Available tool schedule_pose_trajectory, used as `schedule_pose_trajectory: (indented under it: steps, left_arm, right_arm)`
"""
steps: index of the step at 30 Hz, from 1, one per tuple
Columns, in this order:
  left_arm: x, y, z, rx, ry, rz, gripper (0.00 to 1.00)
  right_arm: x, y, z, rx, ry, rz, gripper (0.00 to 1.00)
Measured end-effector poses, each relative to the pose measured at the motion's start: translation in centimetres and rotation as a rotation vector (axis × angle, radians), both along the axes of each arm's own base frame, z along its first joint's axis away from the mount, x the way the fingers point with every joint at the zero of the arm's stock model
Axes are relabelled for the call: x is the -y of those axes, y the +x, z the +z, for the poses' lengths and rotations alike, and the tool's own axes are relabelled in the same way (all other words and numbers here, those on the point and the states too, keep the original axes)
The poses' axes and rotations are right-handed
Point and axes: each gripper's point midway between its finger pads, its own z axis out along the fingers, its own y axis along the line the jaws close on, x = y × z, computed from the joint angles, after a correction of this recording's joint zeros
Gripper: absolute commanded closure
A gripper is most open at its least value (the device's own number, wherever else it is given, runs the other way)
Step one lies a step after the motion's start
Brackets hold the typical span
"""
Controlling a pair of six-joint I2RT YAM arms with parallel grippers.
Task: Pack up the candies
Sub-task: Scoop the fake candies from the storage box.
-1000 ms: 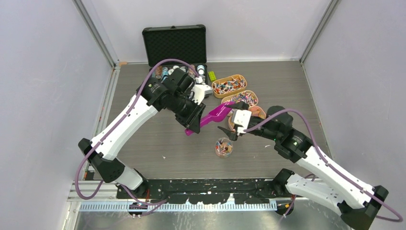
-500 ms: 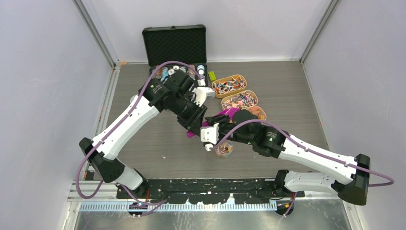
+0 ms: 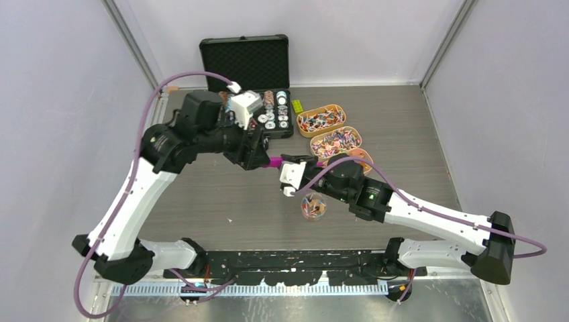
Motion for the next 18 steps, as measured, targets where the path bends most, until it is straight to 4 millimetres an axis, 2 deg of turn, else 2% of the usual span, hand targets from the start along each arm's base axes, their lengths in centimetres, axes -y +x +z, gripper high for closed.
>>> schedule_pose_trajectory:
  steps: [3, 6, 13, 18]
  left_arm:
    - [-0.9, 0.4, 1.7, 0.083, -0.037, 0.045, 0.26]
    - [-1.0, 0.5, 2.5, 0.123, -0.068, 0.060, 0.24]
    - [0.1, 1.4, 0.8, 0.085, -0.104, 0.089, 0.24]
    - [0.6, 1.9, 0.9, 0.077, -0.132, 0.105, 0.33]
  right_arm:
    - [-0.4, 0.5, -0.6, -0.047, 0.032, -0.035, 1.00]
    - [-0.5, 0.8, -0.7, -0.075, 0.061, -0.055, 1.00]
    - [-0.7, 1.4, 0.8, -0.085, 0.153, -0.090, 1.00]
    - [-0.8, 1.5, 1.4, -0.089, 0.186, -0.098, 1.00]
